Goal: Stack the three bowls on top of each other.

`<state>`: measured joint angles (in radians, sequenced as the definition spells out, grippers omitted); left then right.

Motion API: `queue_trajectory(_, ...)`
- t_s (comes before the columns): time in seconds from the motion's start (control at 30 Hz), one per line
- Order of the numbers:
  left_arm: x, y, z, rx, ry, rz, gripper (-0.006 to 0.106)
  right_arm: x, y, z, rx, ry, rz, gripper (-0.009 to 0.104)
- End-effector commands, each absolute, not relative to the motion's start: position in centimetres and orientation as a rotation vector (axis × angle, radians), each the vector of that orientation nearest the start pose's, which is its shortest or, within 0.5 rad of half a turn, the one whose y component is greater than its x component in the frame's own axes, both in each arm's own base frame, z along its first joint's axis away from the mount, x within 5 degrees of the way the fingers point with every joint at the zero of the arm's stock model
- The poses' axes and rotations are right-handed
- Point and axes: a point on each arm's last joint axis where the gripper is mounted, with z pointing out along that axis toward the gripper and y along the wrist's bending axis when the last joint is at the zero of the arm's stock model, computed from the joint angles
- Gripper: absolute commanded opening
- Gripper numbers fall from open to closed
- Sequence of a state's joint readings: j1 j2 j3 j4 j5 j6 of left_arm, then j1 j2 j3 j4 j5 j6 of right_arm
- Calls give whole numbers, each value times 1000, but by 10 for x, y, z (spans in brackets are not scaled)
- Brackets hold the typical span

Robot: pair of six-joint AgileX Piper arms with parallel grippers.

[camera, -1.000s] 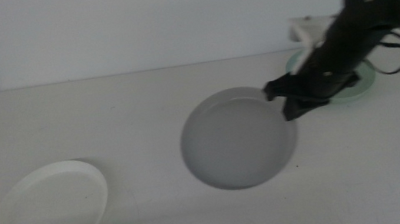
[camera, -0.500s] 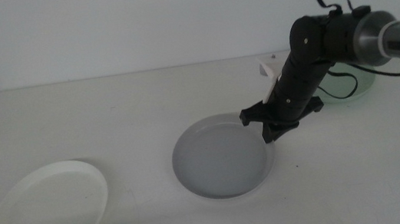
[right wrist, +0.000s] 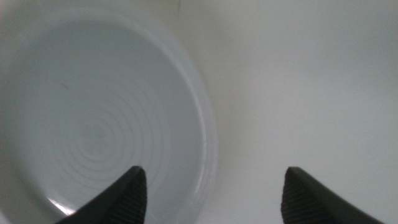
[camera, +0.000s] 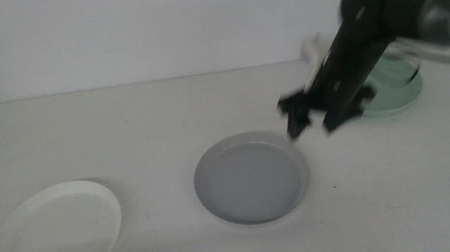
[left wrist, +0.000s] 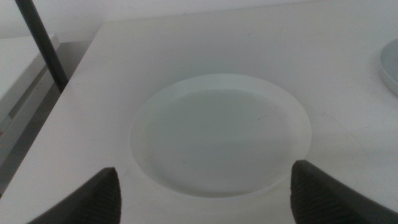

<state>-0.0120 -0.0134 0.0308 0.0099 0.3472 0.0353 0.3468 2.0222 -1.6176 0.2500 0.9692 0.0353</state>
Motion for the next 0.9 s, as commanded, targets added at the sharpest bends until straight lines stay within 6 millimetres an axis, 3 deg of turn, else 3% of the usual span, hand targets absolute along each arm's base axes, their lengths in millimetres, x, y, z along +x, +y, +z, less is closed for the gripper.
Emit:
queue_trajectory(0.0, 54, 0, 181, 37, 1756, 19, 105, 397, 138, 289, -233, 2685, 402, 58)
queue_trajectory(0.17, 54, 0, 181, 37, 1756, 19, 105, 409, 83, 340, -96, 2585, 334, 58)
queue_trajectory(0.33, 54, 0, 181, 37, 1756, 19, 105, 426, 20, 352, 82, 2500, 244, 58)
queue_trajectory(0.43, 54, 0, 181, 37, 1756, 19, 105, 438, -11, 343, 173, 2458, 207, 56)
queue_trajectory(0.6, 54, 0, 181, 37, 1756, 19, 105, 458, -49, 312, 289, 2438, 171, 56)
queue_trajectory(0.7, 54, 0, 181, 37, 1756, 19, 105, 470, -62, 290, 320, 2434, 153, 56)
queue_trajectory(0.87, 54, 0, 181, 37, 1756, 19, 105, 490, -65, 256, 283, 2441, 139, 56)
